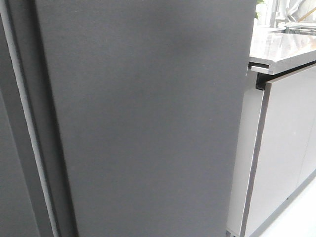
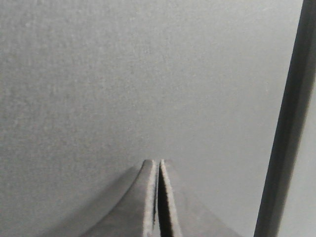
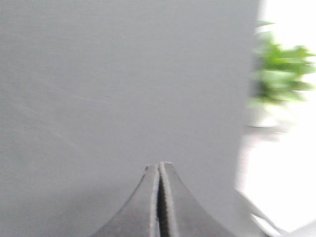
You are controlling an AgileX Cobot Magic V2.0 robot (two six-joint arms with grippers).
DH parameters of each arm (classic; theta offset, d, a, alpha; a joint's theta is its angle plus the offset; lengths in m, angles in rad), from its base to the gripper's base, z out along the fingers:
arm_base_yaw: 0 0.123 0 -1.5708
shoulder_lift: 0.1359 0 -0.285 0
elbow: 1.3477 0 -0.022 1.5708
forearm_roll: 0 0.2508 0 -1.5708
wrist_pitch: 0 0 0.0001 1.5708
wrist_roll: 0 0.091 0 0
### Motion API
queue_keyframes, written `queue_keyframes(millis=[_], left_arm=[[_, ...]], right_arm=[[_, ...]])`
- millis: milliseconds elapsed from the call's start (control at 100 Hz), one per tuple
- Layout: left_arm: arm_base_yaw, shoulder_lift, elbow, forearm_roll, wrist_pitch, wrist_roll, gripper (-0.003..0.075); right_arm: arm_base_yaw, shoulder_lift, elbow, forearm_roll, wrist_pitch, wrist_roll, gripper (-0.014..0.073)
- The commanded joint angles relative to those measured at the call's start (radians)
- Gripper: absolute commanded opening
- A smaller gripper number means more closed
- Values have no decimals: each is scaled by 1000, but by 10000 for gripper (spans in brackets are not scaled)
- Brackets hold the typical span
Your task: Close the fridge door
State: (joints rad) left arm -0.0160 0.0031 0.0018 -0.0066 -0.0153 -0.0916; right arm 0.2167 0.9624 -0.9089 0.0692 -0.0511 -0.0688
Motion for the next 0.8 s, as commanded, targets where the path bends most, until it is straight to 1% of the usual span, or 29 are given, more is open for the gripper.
queue_keyframes(millis=[0,130,270,540,790], left_arm=[[-8,19,28,-2,-77,-4,-21],[-8,19,28,-2,-77,-4,-21],[-8,19,28,-2,-77,-4,-21],[-8,19,28,-2,-77,-4,-21],[-8,19,28,-2,-77,-4,-21]], right_arm=[[-57,-92,45,-9,-78,-9,-76],[-139,-205,156,-9,-78,-9,-76],[-193,-312,266,-9,-78,-9,-76],[-249,-479,441,-9,-94,-9,-76],[-249,-604,549,-9,-96,-9,-76]])
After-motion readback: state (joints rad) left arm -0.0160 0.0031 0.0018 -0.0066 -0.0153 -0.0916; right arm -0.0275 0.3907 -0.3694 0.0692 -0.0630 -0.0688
